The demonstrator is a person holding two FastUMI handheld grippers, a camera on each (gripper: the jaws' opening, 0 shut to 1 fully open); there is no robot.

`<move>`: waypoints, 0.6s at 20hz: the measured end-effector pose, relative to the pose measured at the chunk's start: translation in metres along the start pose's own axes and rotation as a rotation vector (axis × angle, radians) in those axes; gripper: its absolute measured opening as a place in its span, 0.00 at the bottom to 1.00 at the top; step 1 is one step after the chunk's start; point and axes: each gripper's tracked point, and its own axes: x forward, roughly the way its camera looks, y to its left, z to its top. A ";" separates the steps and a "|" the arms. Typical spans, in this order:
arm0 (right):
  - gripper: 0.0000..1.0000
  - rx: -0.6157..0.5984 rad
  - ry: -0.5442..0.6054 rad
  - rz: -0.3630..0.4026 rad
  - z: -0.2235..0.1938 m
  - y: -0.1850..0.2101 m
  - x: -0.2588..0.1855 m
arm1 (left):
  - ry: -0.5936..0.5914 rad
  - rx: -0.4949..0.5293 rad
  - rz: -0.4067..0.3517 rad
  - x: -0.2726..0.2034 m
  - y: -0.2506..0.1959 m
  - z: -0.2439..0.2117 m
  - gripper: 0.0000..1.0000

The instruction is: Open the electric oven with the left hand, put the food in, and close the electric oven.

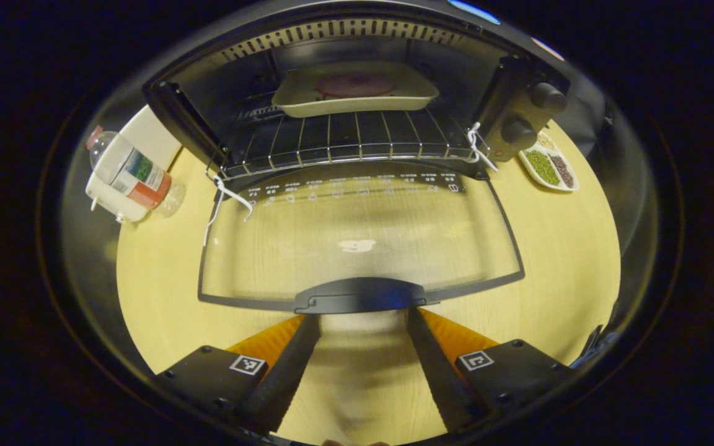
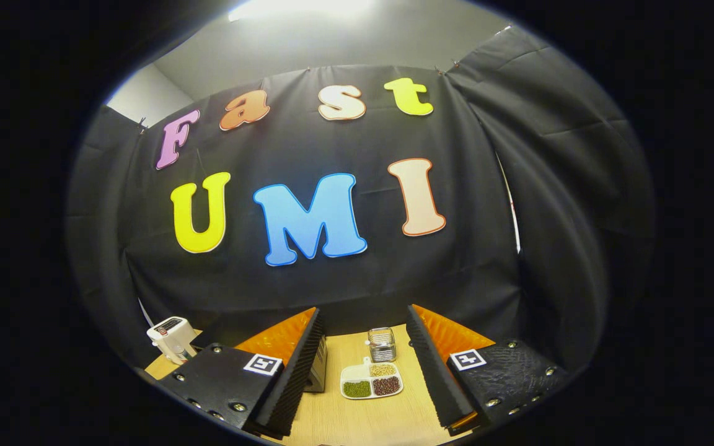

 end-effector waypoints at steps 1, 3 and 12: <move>0.83 0.000 0.000 -0.005 0.001 -0.001 0.000 | 0.007 0.000 0.001 0.003 0.001 0.000 1.00; 0.83 0.002 0.004 -0.010 0.000 -0.002 0.000 | 0.015 -0.018 -0.013 0.007 0.000 0.002 0.92; 0.84 0.002 0.009 0.013 -0.001 0.012 -0.001 | -0.036 -0.014 -0.024 -0.014 0.000 0.004 1.00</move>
